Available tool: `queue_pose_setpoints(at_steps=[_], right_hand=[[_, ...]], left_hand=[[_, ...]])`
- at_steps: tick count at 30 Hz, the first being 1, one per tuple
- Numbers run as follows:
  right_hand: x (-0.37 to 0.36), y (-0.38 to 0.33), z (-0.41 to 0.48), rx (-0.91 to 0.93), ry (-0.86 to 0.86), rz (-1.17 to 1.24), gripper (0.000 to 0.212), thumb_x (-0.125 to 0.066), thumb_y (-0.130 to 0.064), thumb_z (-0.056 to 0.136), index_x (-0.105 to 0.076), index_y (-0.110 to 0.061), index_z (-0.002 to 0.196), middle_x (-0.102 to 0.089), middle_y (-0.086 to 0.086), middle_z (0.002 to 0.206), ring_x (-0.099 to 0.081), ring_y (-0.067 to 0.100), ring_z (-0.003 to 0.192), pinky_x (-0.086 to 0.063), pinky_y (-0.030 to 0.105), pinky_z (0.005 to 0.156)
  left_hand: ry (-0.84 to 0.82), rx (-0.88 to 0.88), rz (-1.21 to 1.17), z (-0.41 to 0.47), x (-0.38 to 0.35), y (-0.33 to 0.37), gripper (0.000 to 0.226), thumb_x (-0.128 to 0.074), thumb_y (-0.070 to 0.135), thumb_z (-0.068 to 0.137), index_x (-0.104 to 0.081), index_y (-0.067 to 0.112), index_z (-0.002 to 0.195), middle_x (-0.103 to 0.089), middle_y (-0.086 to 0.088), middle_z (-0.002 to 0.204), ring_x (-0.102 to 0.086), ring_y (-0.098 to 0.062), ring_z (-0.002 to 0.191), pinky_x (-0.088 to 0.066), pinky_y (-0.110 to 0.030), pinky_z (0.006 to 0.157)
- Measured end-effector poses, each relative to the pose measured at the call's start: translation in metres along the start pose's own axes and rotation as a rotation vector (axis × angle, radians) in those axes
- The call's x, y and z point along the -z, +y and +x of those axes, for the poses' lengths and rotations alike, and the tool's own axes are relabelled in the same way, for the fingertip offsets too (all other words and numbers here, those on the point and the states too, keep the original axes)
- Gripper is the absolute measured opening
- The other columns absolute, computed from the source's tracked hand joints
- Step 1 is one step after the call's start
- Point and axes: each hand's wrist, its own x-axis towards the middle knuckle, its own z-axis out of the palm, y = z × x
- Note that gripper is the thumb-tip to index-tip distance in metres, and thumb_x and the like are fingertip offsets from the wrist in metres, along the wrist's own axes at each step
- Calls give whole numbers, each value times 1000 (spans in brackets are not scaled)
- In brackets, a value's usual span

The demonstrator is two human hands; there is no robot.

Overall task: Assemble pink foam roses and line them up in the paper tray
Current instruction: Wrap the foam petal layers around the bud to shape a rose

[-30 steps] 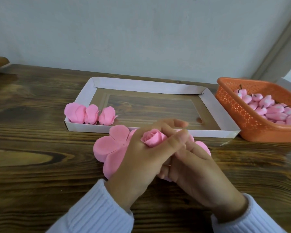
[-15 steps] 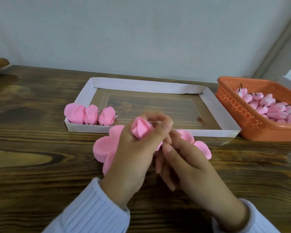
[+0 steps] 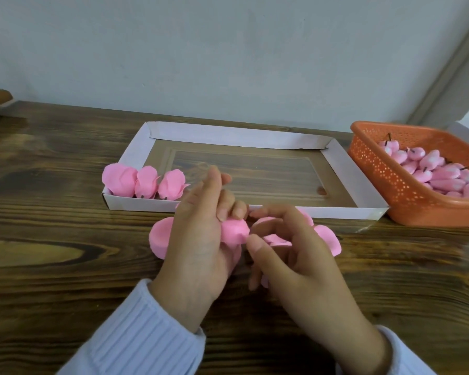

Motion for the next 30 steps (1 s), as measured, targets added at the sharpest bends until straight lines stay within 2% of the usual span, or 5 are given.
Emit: queue_pose_setpoints(at_steps=[5, 9, 15, 24, 30], right_hand=[[-21, -1, 0, 52, 105, 147, 17, -67, -11, 87, -61, -24, 96, -66, 0, 81, -60, 10, 51, -46, 17, 48], [-20, -3, 3, -52, 35, 439, 16, -58, -20, 88, -60, -10, 100, -53, -1, 55, -43, 6, 41, -30, 14, 37], [-11, 1, 10, -166, -135, 658, 31, -45, -27, 94, -63, -3, 85, -48, 5, 51, -43, 11, 44, -31, 16, 39], [-11, 6, 10, -227, -178, 686, 39, -45, -29, 92, -59, 8, 89, -52, 7, 60, -50, 11, 51, -40, 16, 46], [-11, 9, 10, -125, -148, 589, 33, -57, -26, 88, -59, -6, 114, -55, 18, 83, -50, 20, 63, -43, 23, 53]], left_hand=[[-171, -53, 286, -8, 0, 1, 32, -59, 66, 74, -69, 35, 76, -61, 6, 62, -67, -18, 71, -48, -36, 50], [-393, 5, 462, -14, 1, 4, 63, -79, 65, 58, -62, 40, 113, -71, 7, 114, -59, -15, 52, -37, -16, 36], [-358, 44, 520, -18, -1, 2, 15, -71, 42, 73, -76, 32, 82, -75, 5, 95, -40, -6, 28, -43, -20, 36], [-312, -28, 566, -19, -4, 4, 19, -68, 48, 66, -74, 30, 69, -75, 7, 99, -38, -3, 26, -35, -13, 34], [-248, -29, 547, -19, -6, 4, 29, -63, 55, 67, -67, 28, 57, -74, 8, 100, -69, -13, 63, -36, -16, 37]])
